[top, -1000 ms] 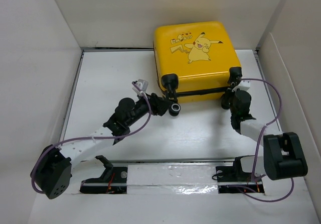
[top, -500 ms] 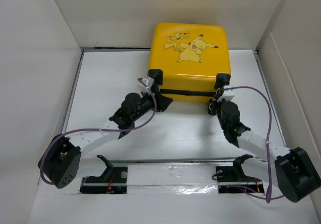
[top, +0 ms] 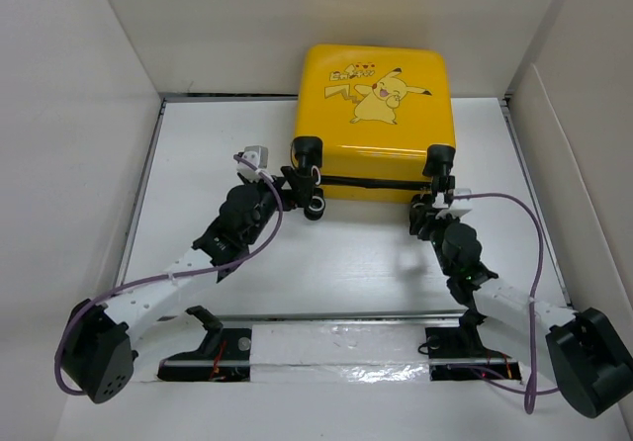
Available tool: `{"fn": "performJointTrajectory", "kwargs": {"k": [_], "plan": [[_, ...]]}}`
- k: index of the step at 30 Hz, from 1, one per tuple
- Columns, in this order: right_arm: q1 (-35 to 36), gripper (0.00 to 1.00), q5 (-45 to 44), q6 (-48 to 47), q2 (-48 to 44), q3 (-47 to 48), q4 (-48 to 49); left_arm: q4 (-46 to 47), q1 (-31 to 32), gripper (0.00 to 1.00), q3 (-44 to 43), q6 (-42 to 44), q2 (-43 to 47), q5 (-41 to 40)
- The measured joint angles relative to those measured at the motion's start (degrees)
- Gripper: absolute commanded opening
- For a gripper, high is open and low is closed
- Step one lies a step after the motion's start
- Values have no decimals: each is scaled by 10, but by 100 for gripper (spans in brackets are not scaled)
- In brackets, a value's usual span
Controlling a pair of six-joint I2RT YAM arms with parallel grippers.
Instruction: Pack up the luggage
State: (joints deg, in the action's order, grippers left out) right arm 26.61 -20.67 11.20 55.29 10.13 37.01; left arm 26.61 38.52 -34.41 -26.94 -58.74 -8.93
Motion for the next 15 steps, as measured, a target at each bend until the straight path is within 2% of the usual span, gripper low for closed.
{"fn": "performJointTrajectory", "kwargs": {"k": [4, 11, 12, 15], "plan": [[0, 62, 8, 20, -21, -32, 33, -25, -9, 85, -3, 17, -16, -30], [-27, 62, 30, 40, -68, -55, 45, -61, -15, 86, -66, 53, -131, -28], [-29, 62, 31, 41, -80, -55, 44, -62, -16, 85, -74, 55, -143, -24], [-33, 62, 34, 48, -121, -59, 38, -65, -18, 73, -102, 57, -168, -19]]}}
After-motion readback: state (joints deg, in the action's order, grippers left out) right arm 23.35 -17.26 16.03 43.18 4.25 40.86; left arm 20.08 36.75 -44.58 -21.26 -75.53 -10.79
